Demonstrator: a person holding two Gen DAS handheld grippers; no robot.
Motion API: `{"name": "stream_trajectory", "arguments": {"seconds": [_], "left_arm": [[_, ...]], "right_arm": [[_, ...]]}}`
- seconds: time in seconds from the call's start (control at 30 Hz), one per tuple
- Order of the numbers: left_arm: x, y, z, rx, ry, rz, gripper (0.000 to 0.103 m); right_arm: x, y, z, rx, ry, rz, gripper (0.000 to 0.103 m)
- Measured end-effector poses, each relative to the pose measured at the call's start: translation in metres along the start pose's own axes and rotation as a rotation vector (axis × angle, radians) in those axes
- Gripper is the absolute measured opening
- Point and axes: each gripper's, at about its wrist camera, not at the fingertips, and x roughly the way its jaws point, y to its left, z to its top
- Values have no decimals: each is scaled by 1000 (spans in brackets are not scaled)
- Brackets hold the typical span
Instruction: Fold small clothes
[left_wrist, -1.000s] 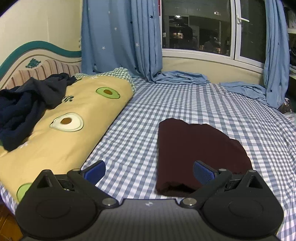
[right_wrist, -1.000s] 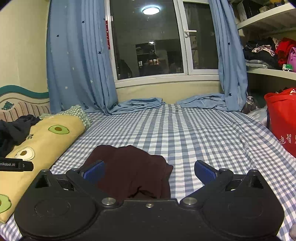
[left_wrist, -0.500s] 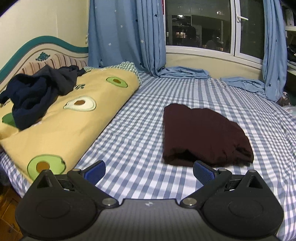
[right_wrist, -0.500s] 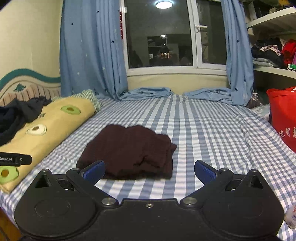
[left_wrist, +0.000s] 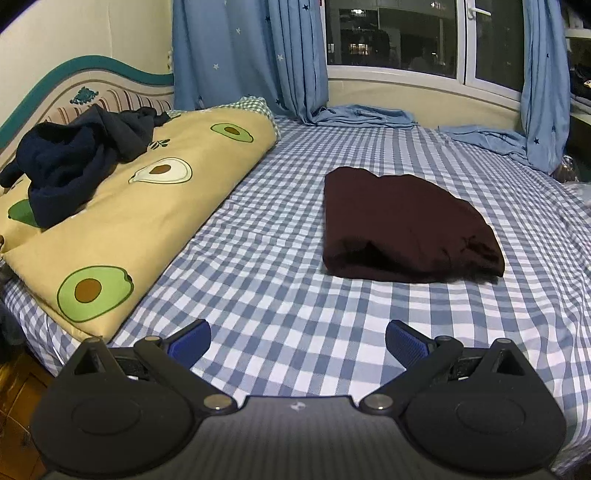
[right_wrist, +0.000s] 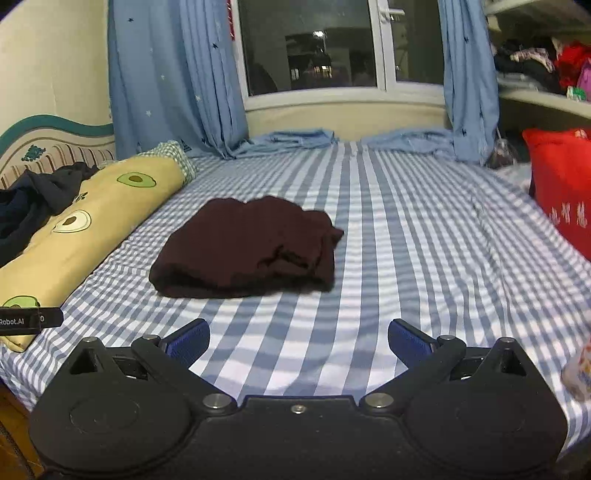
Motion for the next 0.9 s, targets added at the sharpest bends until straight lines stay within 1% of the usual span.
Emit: {"name": "stream_trajectory", "arguments": {"seconds": [0.23, 0.9], "left_arm": [[-3, -1, -6, 10, 16, -5, 102], [1, 6, 1, 15, 13, -14, 102]], "right_arm": [[-3, 0, -2, 9, 5, -12, 102], [-2, 8, 1, -5, -6, -17, 102]]}}
